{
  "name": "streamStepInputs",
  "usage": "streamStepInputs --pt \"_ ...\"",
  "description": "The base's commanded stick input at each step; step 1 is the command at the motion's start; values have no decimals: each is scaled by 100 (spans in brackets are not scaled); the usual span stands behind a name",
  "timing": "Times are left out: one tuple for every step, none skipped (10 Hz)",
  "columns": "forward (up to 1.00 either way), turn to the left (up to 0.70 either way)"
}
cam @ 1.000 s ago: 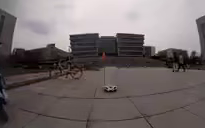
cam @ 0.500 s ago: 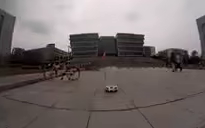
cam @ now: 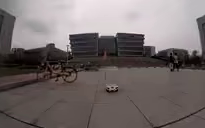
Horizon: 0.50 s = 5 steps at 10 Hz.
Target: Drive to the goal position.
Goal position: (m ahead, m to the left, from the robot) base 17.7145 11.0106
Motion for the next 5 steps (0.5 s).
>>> streamStepInputs --pt "100 0" --pt "100 0" --pt "100 -17" --pt "100 -10" --pt "100 0"
